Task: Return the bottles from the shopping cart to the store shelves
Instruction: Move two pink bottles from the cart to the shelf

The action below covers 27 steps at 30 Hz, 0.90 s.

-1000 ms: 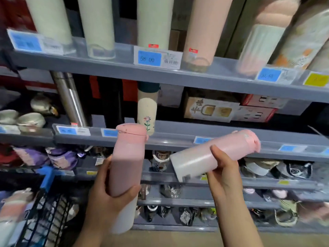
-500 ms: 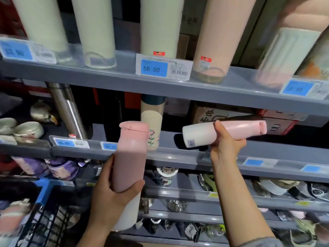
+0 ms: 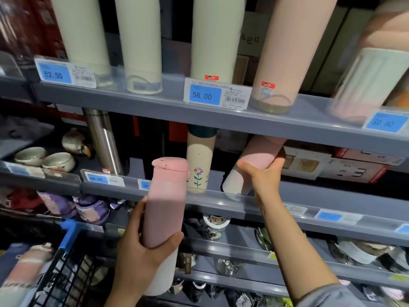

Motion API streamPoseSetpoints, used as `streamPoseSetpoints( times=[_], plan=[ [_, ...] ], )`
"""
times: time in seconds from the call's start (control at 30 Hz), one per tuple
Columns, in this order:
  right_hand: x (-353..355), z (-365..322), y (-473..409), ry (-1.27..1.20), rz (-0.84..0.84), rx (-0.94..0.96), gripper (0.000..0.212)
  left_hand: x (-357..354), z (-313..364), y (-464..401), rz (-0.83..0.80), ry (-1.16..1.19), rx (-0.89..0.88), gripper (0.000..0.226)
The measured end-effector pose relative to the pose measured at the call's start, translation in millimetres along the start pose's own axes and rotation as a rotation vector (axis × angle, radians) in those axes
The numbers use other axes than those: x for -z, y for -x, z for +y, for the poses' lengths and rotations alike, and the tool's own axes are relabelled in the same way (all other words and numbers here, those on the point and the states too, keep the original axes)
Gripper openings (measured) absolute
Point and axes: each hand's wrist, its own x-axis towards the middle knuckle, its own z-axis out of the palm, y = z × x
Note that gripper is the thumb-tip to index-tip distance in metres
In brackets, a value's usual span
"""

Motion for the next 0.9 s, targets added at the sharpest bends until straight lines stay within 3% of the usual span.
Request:
streamPoseSetpoints(
  times=[0.17,0.6,0.7,0.77,0.83,0.9],
  plan=[
    [-3,-1,5,0.227,-0.194,0.079,0.062,-2,2,7,-0.004,0.004,-0.048,0.077],
    [8,7,11,0.326,-0.288,0.107,0.065,-8,3,20,-0.047,-0.039,-0.100,0.086],
    [28,18,35,0.179,-0.208,0.177,0.087,-13,6,18,-0.077,-0.082,-0.120,0.091],
    [46,16,62,0.017,-0.112,0.196,0.070,-22,8,15,-0.097,-0.103,-0.136,0.092],
    [62,12,92,-0.065,-0.150,0.133,0.051,-37,9,13,-0.092,-0.160,-0.169,0.093],
    [69,7,121,-0.064,-0.278,0.013,0.061,-59,9,13,-0.077,-0.257,-0.225,0.095]
  ],
)
